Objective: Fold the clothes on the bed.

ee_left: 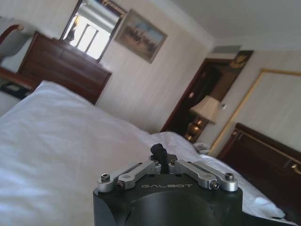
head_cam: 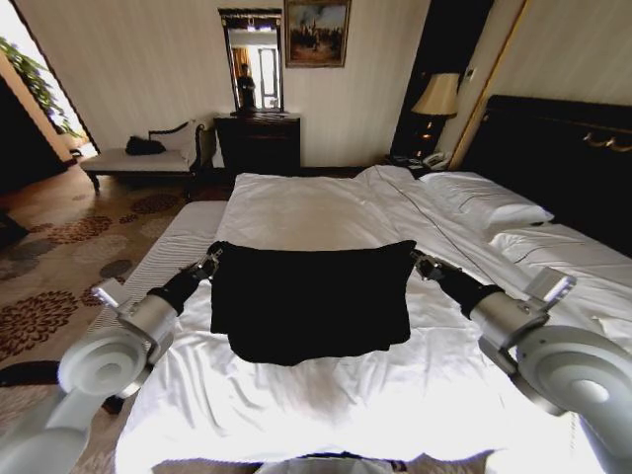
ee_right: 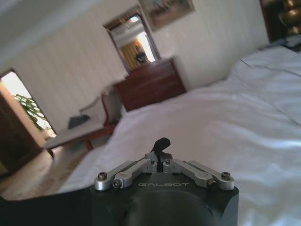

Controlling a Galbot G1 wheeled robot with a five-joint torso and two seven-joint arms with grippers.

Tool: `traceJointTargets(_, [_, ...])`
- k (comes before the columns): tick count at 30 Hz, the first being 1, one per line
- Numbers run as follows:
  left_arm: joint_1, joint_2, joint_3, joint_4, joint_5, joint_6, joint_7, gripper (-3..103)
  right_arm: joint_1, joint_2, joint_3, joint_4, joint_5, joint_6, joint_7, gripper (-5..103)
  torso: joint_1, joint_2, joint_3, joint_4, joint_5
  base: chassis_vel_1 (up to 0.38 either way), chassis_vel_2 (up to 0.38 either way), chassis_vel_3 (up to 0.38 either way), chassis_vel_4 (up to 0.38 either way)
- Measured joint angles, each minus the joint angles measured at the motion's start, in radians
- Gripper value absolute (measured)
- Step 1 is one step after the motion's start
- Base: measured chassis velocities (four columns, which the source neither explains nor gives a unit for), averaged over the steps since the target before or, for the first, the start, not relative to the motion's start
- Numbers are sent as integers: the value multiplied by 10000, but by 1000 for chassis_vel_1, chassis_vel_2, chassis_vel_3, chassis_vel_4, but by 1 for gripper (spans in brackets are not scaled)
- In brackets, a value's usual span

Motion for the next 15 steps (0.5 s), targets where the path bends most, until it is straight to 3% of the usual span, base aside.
traceJointTargets(2, [-834, -177, 945, 1058, 261, 11, -62, 2, 270, 304, -589, -956, -416, -23, -306, 1, 1, -1, 1, -1, 1, 0, 0, 0, 0])
traceJointTargets(3, [-834, -177, 945, 1058, 261, 11, -62, 2, 270, 304, -589, -956, -416, -23, -306, 1, 1, -1, 1, -1, 1, 0, 0, 0, 0])
traceJointTargets(6, [-2363, -569, 2603, 2792, 680, 15, -55, 2, 1107, 816, -1763, -2869, -1169, 16, -974, 1, 2, -3, 3, -8, 6, 0, 0, 0, 0])
traceJointTargets(7, [-2363, -569, 2603, 2792, 680, 15, -55, 2, 1107, 816, -1763, -2869, -1169, 16, -974, 1, 2, -3, 3, -8, 6, 0, 0, 0, 0])
traceJointTargets(9, [-3486, -950, 3743, 3834, 937, 12, -50, 2, 1954, 1081, -2597, -4324, -1938, 240, -1575, 1, 3, -4, 4, 1, 7, 0, 0, 0, 0])
traceJointTargets(12, [-4777, -1519, 4988, 5119, 1261, -38, 12, 2, 3078, 1427, -3645, -5891, -2493, 585, -2110, 1, 5, -5, 4, -6, 5, 0, 0, 0, 0])
traceJointTargets(15, [-5447, -1930, 5559, 6012, 1504, -108, 153, 2, 3765, 1649, -4191, -6758, -2681, 852, -2379, 1, 5, -4, 3, -2, 5, 0, 0, 0, 0])
